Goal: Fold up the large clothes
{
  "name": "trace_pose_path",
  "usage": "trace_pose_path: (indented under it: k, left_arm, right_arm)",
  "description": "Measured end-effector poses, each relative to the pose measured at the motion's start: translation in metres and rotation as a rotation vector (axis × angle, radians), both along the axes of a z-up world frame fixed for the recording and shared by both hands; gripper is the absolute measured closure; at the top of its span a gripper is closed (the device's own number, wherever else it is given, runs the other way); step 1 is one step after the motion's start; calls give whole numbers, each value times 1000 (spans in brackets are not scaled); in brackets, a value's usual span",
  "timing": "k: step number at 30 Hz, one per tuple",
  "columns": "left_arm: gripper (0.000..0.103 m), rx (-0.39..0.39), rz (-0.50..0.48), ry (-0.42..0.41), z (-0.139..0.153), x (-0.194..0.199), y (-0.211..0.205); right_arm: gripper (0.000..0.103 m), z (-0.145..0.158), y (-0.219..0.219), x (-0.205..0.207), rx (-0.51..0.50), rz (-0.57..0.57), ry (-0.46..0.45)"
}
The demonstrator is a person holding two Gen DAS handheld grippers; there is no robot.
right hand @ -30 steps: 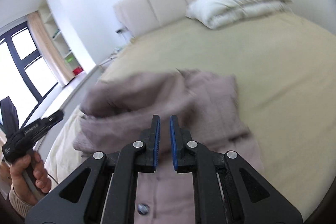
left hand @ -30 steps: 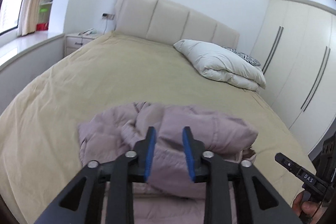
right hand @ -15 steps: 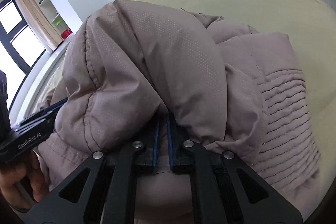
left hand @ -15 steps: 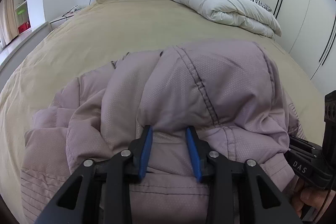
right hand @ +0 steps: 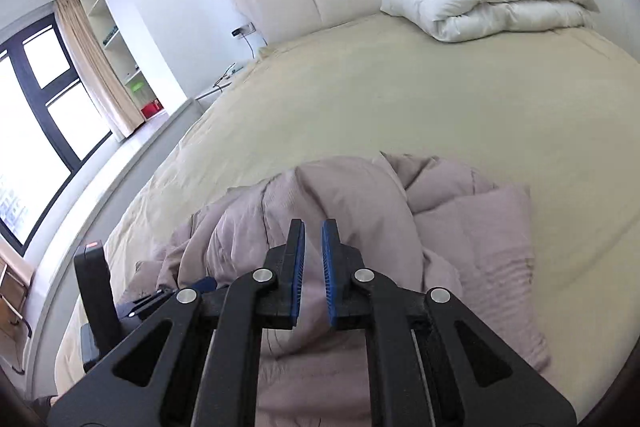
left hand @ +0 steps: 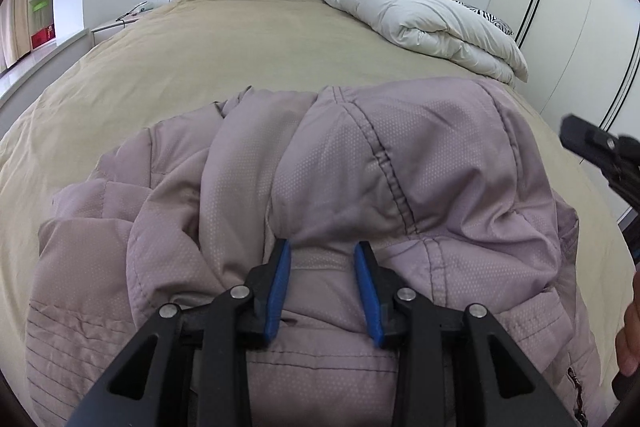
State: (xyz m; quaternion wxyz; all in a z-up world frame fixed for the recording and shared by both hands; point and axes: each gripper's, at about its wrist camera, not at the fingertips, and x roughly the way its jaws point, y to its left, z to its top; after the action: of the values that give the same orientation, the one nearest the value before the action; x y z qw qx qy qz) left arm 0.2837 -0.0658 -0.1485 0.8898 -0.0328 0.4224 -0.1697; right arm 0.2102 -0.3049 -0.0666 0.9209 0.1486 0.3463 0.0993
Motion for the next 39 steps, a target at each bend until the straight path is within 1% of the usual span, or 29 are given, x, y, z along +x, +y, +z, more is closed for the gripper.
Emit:
trace_pose_path:
  k: [3,5,6,7,8,9,10,13,16,18,19,21,22,24,25,26,27,29,30,31,32,33,34,35,36,38,39]
  left_arm:
    - [66,-14,-5,5,-6,1,3]
    - [66,-26,-8,3,-10,1,7]
    - [66,-29,-9,0,-11,1,8]
    - [67,-31,-11,-5,-13,1,8]
    - [67,-32,-12,-10,-14,0,8]
    - [67,-31,-15,-15,-15,0,8]
    - [67,-29,-16,-20,-16,0,7]
    - [67,-26,-19,-34,-19,-2,6]
    - [68,-44,-17,-33,-20,-4,9]
    - [69,-51,-8,-16,-15,-5,12]
    - [69,-66,0,-7,-8,-6,14]
    - [69,-106,13,-30,12,-13,24]
    - [69,-109,25,-60,22,-18,30]
    - [67,-107,52,-124,40,-23,40]
    - [66,-96,62,-139,44,-22,43]
    - [66,-83,71,-140,44,-18,46]
    - [66,-71,87,-129,41,-11,48]
    - [66,-62,117,-69,25,4,56]
    - [67,-65,137,-42,14,9,62]
    - [68,-88,139,-28,5,11,68]
    - [68,-111,134,-24,0,11,72]
    - [68,-119,128,-23,-3,11,73]
    - [68,-115,121,-22,-4,12,72]
    - [68,-109,117,-18,-5,12,71]
    - [68,-105,114,-14,-6,13,70]
    - [68,-109,112,-8,-8,15,71]
    - [68,-118,111,-5,-8,16,71]
  right_arm:
    - [95,-9,15,43,-13,41,27]
    - [95,-20,32,65,-47,56,56]
    - [95,-37,51,89,-74,68,91]
    - [95,-54,55,104,-103,76,148]
    - [95,-76,55,129,-131,75,195]
    - [95,-88,56,137,-150,73,216]
    - [95,-101,56,141,-157,69,202]
    - [95,-117,59,143,-164,54,158]
    - [95,-121,56,143,-150,53,166]
    - [95,-119,56,146,-152,58,175]
    - [95,-114,62,129,-155,60,182]
    - [94,-99,61,119,-145,67,205]
    - [94,-84,58,110,-104,63,192]
    - [94,-53,54,100,-15,54,84]
    - [94,-40,57,100,-5,55,45]
    - [94,-32,65,105,-5,68,30]
    - [94,-27,75,113,-15,100,42]
    - [94,-35,103,136,-86,180,95]
    - [94,-47,115,147,-132,202,132]
    - [94,-58,123,155,-150,211,167]
    - [94,-76,126,162,-148,215,212]
    - [94,-89,126,161,-123,212,230]
    - [94,-102,122,159,-73,203,207]
    - [94,-106,118,158,-36,196,183]
    - [94,-108,116,159,-16,195,178]
    - [94,-106,116,163,-16,202,203]
    - [94,-99,116,166,-20,202,226]
